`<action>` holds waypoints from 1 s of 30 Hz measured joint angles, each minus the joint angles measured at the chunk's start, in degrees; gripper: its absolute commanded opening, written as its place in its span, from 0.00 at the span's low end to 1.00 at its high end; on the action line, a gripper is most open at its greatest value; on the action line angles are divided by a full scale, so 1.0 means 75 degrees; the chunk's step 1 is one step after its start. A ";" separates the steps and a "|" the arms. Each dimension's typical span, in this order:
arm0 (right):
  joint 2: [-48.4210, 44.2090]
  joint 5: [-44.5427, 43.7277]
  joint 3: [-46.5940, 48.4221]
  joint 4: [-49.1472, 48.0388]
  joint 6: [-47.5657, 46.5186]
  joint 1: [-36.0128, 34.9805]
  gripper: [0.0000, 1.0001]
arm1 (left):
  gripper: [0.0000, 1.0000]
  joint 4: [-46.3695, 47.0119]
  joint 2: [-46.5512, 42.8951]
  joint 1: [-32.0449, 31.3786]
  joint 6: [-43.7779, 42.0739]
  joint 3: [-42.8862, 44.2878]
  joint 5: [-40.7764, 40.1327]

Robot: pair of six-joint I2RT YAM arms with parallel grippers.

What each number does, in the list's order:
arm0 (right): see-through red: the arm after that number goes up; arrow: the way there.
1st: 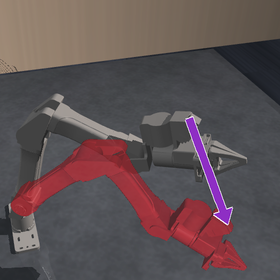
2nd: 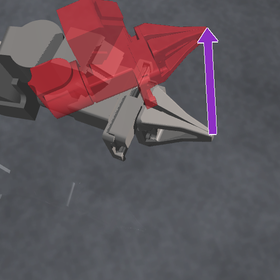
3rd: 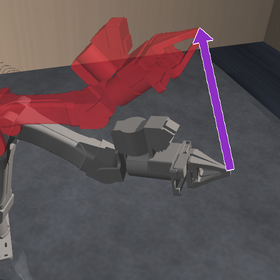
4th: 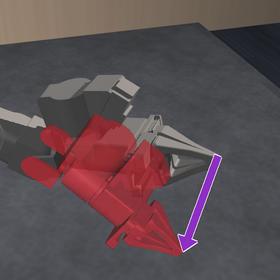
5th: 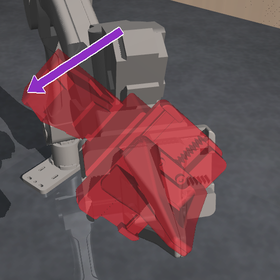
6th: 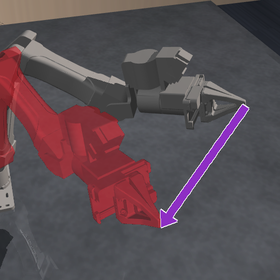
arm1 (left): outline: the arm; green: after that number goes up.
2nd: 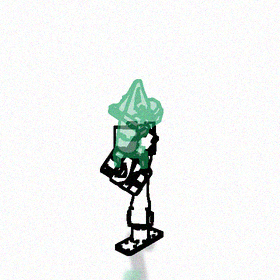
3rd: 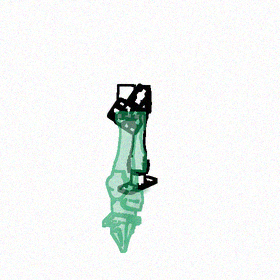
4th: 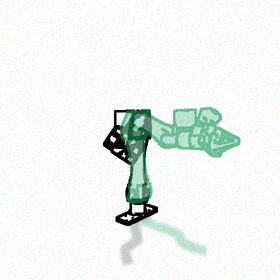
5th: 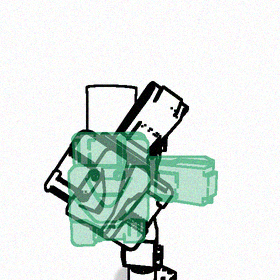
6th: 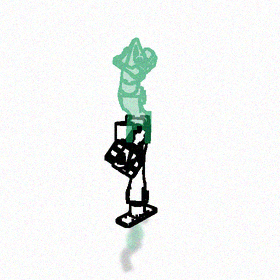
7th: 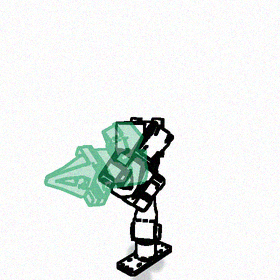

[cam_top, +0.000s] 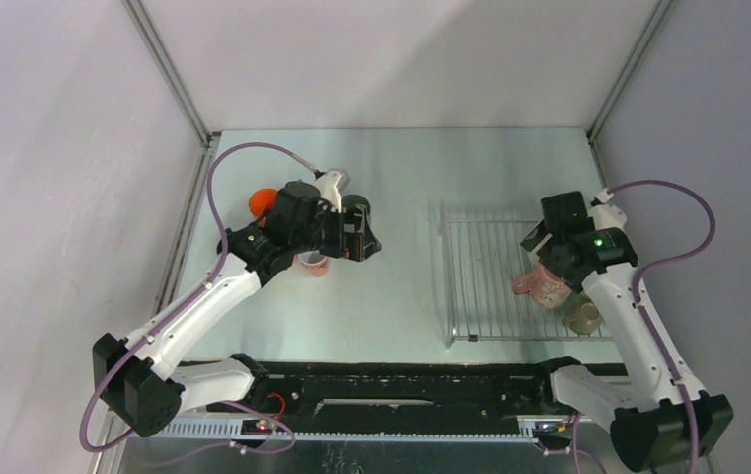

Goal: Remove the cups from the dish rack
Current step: Unload the cup from the dish rack.

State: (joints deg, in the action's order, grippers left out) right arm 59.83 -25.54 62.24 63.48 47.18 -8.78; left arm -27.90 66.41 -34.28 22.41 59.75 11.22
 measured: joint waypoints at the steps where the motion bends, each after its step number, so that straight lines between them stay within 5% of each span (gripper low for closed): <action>1: -0.0052 -0.0047 -0.0009 0.0038 0.0175 -0.0233 0.98 | 1.00 0.0000 0.0000 0.0000 0.0000 0.0000 0.0000; 7: -0.0187 -0.0994 -0.0079 0.0697 0.2363 -0.2355 1.00 | 1.00 0.0000 0.0000 0.0000 0.0003 0.0000 0.0009; 20: 0.0268 -0.2049 -0.0149 0.1778 0.5794 -0.3663 0.97 | 1.00 0.0050 0.0000 0.0000 0.0003 -0.0003 0.0076; 30: 0.1848 -0.2375 -0.0152 0.2148 0.8253 -0.4334 0.84 | 1.00 0.0079 0.0000 0.0000 0.0006 -0.0090 0.0079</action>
State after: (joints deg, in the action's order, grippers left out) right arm 73.69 -43.35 61.10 79.59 109.08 -41.28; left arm -27.31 66.41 -34.28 22.46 59.07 11.81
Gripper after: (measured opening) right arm 0.860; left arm 0.996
